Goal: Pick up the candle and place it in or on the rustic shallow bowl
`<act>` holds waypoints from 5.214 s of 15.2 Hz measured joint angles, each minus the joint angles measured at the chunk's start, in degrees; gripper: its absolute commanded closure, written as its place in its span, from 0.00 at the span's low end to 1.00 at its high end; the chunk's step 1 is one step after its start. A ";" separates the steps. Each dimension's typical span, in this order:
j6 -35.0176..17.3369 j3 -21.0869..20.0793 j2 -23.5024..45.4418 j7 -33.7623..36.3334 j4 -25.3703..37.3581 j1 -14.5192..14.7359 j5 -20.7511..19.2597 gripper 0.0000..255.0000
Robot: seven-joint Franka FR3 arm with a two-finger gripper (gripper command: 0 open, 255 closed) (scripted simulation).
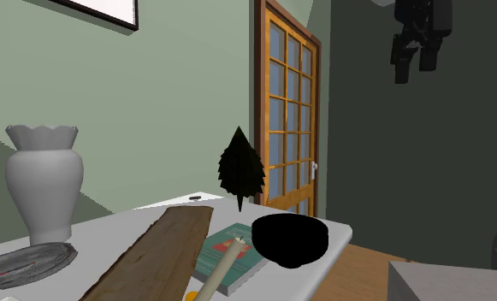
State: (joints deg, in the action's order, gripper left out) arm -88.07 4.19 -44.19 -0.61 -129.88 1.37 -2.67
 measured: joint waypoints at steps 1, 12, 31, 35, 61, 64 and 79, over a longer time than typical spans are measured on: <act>0.00 0.00 0.00 0.00 0.00 0.00 0.00 0.00; -15.05 -5.26 14.66 4.22 -0.76 2.77 1.12 0.00; -33.35 -12.41 52.40 13.80 17.09 6.89 -5.84 0.00; -34.16 -12.70 61.34 15.66 24.56 8.48 -8.42 0.00; -38.17 -11.91 75.29 17.85 33.80 10.76 -12.04 1.00; -38.16 -11.91 75.30 17.84 33.82 10.76 -12.04 1.00; -30.01 -12.66 70.08 15.90 36.88 10.36 -10.42 1.00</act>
State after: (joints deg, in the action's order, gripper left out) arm -118.08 -8.47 25.88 15.29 -93.01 11.74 -13.09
